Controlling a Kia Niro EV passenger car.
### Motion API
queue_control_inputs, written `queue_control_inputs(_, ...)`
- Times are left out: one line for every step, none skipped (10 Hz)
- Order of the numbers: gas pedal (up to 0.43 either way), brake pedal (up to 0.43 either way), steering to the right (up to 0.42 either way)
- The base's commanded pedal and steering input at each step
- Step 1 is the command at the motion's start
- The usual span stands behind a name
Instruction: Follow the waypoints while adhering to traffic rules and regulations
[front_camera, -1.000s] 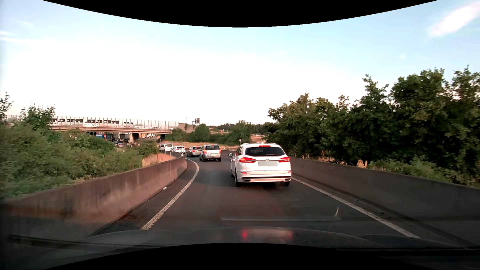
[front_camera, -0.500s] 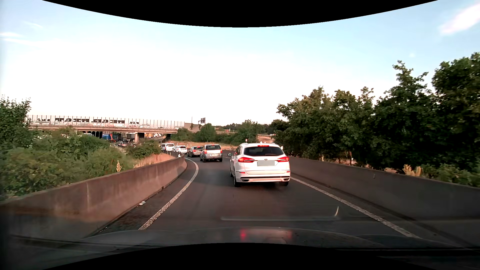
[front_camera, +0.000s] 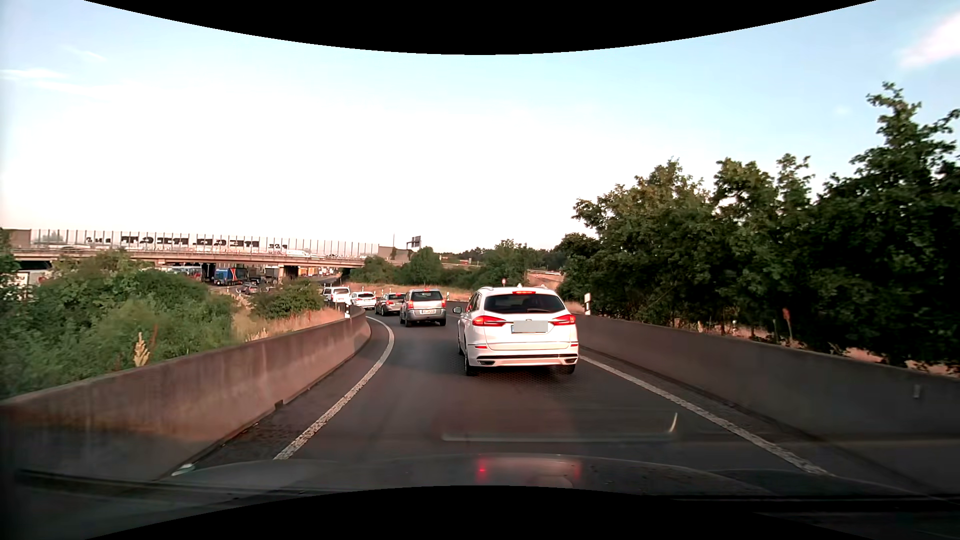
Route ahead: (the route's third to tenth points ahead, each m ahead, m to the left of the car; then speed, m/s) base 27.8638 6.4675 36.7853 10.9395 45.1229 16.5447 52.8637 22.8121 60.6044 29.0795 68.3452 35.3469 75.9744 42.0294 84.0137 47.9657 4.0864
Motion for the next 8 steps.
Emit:
queue_control_inputs(0.0,0.159,-0.047)
queue_control_inputs(0.0,0.159,-0.046)
queue_control_inputs(0.0,0.159,-0.045)
queue_control_inputs(0.0,0.152,-0.044)
queue_control_inputs(0.0,0.152,-0.046)
queue_control_inputs(0.0,0.152,-0.051)
queue_control_inputs(0.0,0.152,-0.065)
queue_control_inputs(0.0,0.152,-0.078)
